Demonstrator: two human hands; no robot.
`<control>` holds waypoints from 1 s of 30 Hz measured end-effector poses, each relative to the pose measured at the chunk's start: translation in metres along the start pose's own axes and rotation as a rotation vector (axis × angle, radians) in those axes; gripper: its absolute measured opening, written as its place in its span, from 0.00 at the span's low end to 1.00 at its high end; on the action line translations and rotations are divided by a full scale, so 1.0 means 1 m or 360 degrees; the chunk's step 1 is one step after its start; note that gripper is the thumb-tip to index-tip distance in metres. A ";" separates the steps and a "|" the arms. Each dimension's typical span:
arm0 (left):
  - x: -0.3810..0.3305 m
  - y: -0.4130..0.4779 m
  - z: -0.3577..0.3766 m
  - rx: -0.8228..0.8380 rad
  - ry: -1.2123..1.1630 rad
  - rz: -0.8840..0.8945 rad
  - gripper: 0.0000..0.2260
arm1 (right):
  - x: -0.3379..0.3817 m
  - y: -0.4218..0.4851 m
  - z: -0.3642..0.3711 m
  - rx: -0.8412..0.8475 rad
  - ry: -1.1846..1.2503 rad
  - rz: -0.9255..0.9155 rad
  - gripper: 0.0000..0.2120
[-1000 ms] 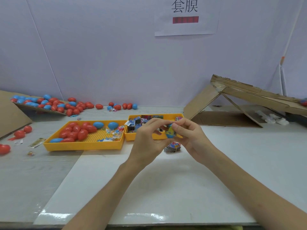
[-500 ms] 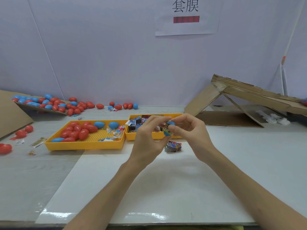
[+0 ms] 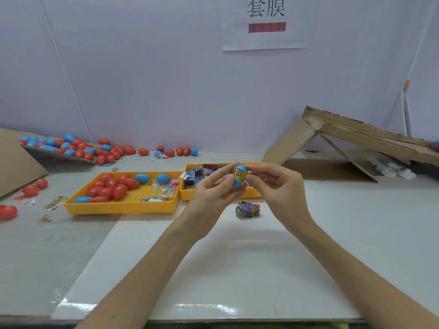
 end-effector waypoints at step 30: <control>-0.003 -0.001 0.001 0.0154 0.0210 -0.0016 0.20 | -0.006 0.007 -0.001 0.0144 0.0178 0.0259 0.08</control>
Point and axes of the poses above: each hand's wrist, its own y-axis towards the middle knuckle, its own z-axis out of the palm, x = y × z, the point moved 5 cm from there along y, towards the middle knuckle, and after that the axes turned 14 degrees about y, right-handed, at the moved point
